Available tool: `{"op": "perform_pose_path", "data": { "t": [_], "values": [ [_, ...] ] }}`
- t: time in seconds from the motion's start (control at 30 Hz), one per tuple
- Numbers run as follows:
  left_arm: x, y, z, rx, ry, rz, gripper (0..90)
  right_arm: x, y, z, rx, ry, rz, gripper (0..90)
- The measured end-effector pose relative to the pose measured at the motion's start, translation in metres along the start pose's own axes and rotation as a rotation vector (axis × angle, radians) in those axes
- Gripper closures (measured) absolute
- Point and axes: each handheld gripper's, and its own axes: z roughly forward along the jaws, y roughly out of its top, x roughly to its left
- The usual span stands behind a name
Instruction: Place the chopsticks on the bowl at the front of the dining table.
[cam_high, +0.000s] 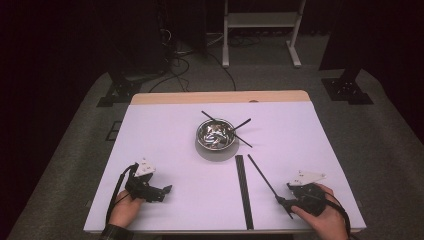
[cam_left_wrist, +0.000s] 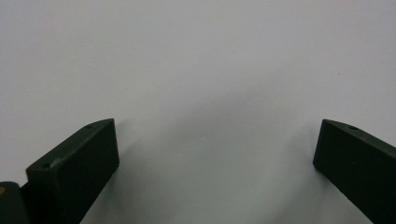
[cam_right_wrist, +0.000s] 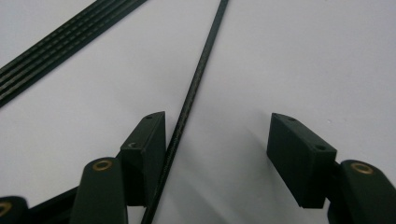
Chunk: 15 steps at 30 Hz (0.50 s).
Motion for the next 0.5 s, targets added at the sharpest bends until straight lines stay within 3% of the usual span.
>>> {"op": "perform_pose_path", "data": {
  "t": [0.5],
  "values": [
    [0.0,0.0,0.0,0.0,0.0,0.0,0.0,-0.02,-0.008,-0.006,-0.004,-0.056,0.045,37.5]
  ]
}}
